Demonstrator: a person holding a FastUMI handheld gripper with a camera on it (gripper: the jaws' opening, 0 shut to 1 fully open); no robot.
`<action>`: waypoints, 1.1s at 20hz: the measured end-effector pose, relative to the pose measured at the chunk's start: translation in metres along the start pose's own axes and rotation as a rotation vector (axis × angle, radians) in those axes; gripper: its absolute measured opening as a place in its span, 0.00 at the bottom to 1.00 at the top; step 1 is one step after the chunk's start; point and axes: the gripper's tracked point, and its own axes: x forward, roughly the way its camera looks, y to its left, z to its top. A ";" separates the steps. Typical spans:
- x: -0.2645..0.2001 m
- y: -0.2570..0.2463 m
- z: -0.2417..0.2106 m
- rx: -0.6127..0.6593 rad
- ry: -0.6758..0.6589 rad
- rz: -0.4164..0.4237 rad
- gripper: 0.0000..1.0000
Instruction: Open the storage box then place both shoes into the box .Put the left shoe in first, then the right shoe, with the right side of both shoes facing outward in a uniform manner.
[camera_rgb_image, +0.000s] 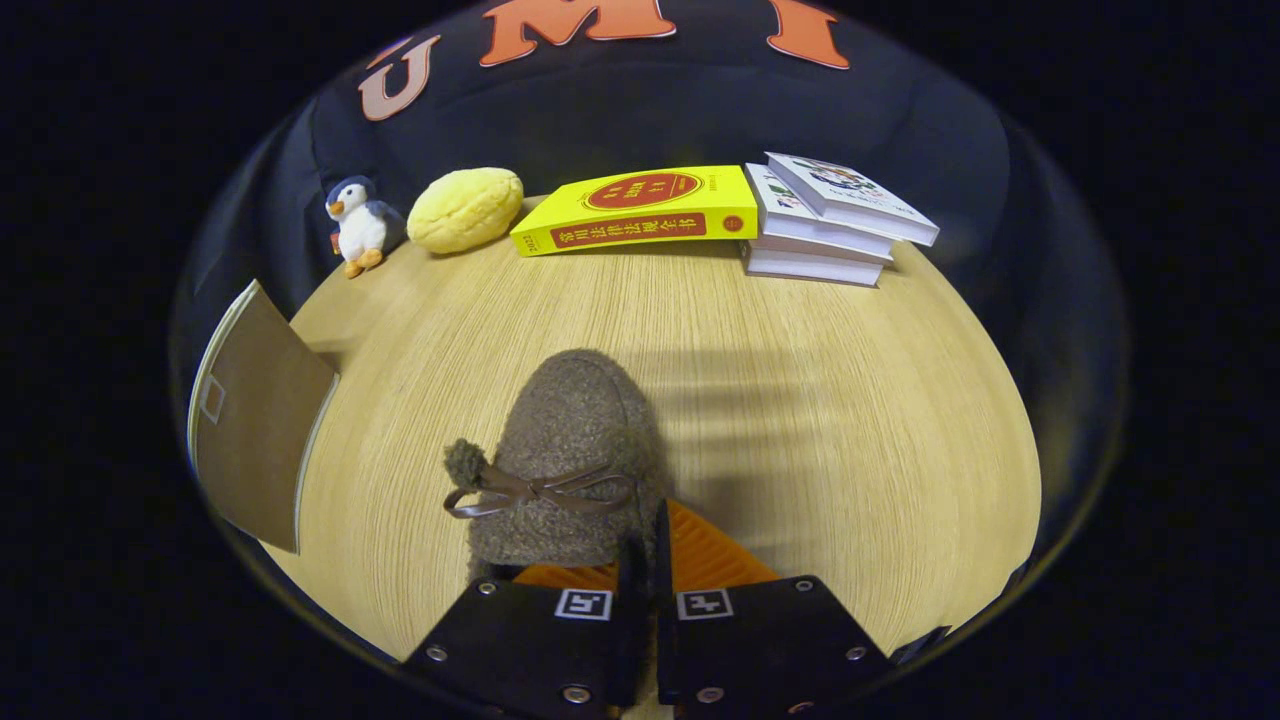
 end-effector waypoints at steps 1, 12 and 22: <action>0.000 0.000 0.000 0.009 0.004 -0.002 0.07; -0.066 0.064 0.051 0.111 -0.029 0.058 0.04; -0.128 0.169 0.110 0.102 -0.087 0.149 0.04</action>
